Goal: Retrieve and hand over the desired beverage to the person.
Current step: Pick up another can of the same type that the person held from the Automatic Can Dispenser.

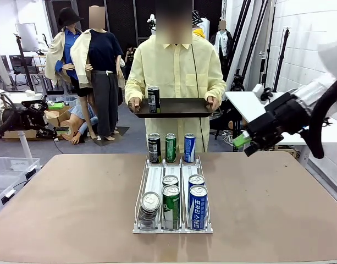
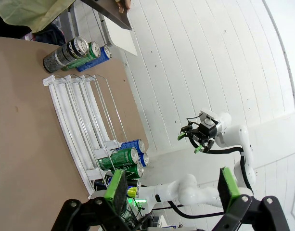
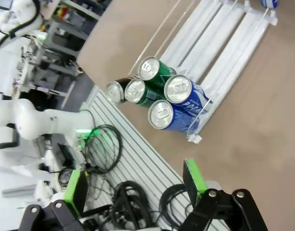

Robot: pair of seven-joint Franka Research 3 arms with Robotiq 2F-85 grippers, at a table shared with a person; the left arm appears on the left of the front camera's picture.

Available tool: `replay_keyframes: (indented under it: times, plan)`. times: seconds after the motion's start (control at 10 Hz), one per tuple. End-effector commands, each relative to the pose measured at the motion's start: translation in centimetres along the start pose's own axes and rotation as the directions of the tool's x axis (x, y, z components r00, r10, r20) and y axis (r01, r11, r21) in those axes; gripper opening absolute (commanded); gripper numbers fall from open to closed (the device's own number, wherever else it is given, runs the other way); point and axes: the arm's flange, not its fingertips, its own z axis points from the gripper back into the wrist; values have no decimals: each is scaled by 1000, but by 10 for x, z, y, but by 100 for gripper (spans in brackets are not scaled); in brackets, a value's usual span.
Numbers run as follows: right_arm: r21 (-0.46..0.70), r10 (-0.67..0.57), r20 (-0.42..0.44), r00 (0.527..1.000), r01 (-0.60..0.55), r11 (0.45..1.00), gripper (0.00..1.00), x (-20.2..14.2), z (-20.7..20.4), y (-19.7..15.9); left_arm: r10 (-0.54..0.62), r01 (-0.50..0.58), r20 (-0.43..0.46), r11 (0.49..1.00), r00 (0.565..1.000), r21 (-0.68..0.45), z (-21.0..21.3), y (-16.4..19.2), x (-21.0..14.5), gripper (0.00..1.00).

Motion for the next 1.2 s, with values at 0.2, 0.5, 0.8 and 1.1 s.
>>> replay_keyframes:
  times: [0.2,0.5,0.8,1.1]
  plan:
    - [-166,72,-152,986,-97,981,100,33,-50,29,-2,2,5,1000,1000,10,1,-1,-1,100]
    - [-245,148,-266,953,-215,945,100,43,-95,50,-2,2,5,1000,1000,10,1,-1,-1,100]
    - [-323,208,-333,920,-318,891,100,49,-139,65,-2,2,5,1000,1000,10,1,-1,-1,100]
    - [-342,262,-364,894,-391,855,100,56,-164,84,-2,2,5,1000,1000,10,1,-1,-1,100]
